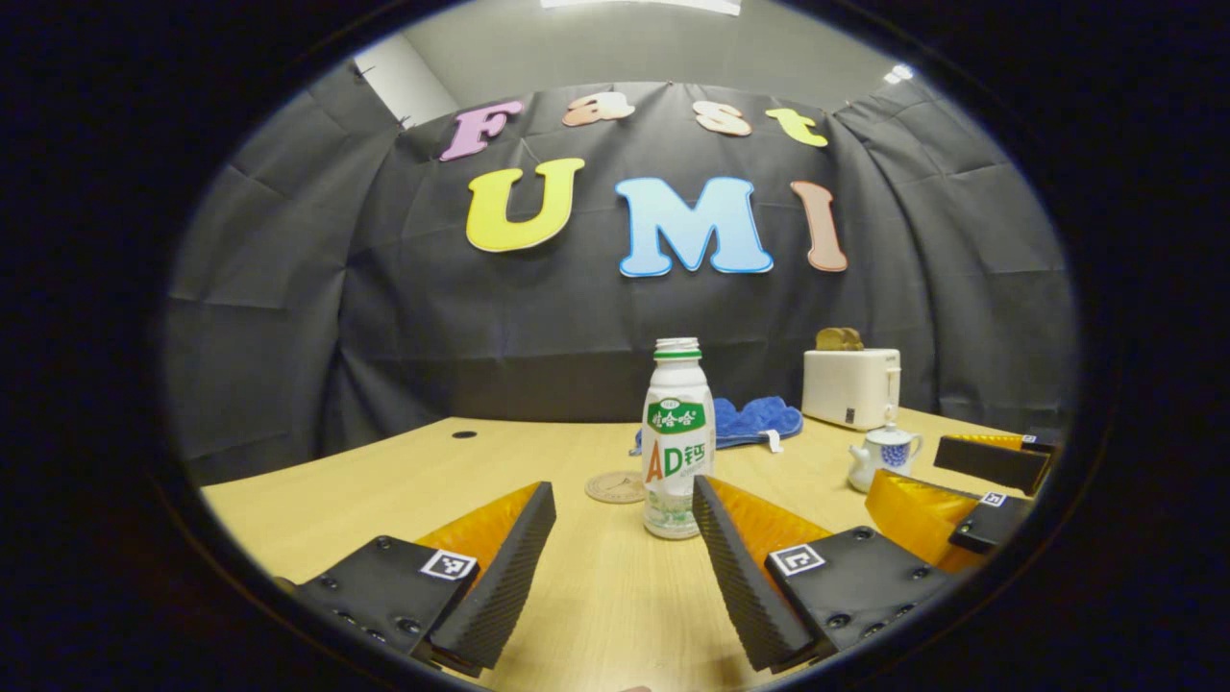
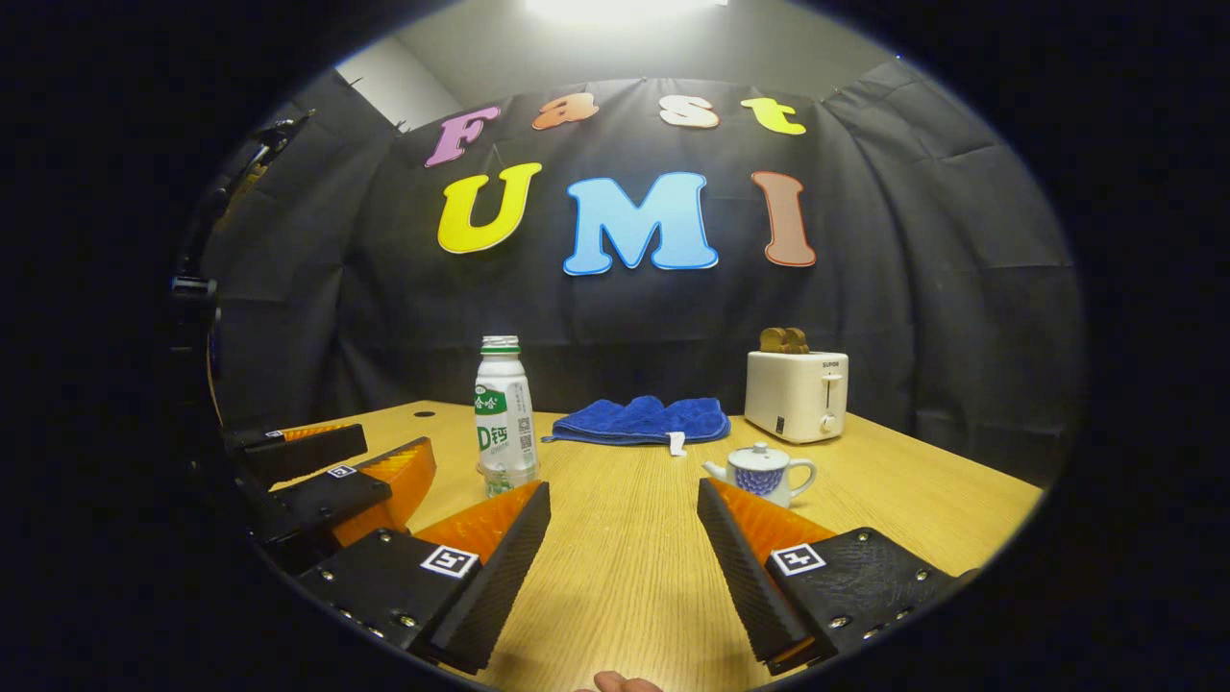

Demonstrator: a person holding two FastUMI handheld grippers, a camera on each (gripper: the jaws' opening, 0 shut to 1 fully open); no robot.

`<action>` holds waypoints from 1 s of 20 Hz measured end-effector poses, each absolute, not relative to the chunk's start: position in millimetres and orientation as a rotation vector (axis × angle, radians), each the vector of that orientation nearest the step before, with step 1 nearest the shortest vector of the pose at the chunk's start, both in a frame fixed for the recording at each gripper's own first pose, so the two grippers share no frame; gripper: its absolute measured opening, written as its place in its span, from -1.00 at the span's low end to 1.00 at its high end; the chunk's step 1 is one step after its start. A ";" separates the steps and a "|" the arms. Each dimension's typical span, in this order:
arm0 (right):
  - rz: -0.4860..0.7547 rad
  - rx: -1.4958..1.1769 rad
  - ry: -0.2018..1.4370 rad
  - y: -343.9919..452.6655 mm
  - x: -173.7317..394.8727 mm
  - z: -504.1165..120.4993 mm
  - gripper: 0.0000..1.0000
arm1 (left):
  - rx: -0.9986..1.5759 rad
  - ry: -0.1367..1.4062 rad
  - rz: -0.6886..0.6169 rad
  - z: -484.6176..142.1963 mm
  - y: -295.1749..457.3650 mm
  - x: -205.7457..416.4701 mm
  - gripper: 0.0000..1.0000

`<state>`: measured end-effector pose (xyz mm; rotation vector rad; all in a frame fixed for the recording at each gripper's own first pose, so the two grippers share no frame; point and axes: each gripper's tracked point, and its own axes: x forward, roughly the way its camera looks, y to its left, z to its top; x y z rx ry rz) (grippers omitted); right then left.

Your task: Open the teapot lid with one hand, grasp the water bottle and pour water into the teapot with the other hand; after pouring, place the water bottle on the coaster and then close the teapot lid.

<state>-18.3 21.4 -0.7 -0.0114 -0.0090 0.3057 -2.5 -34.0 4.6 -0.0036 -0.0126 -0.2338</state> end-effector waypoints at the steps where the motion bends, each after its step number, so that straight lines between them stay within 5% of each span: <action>1: 0.303 -0.009 -0.009 19.3 -17.8 -1.1 0.90 | -0.004 -0.012 -0.234 4.6 -34.1 -2.7 1.00; 4: 0.297 -0.008 -0.008 14.8 -16.9 -1.2 0.90 | -0.003 -0.013 -0.259 6.4 -40.9 -1.9 1.00; 5: 0.294 -0.006 -0.010 13.6 -16.0 -0.7 0.90 | -0.005 -0.017 -0.272 6.9 -44.3 -1.4 0.79; 6: 0.287 0.000 -0.011 10.6 -13.6 0.6 0.90 | -0.003 -0.017 -0.282 6.6 -46.4 0.5 1.00; 20: 0.117 -0.010 0.076 -50.8 110.7 21.2 0.90 | -0.044 -0.051 -0.361 77.6 -74.5 78.5 1.00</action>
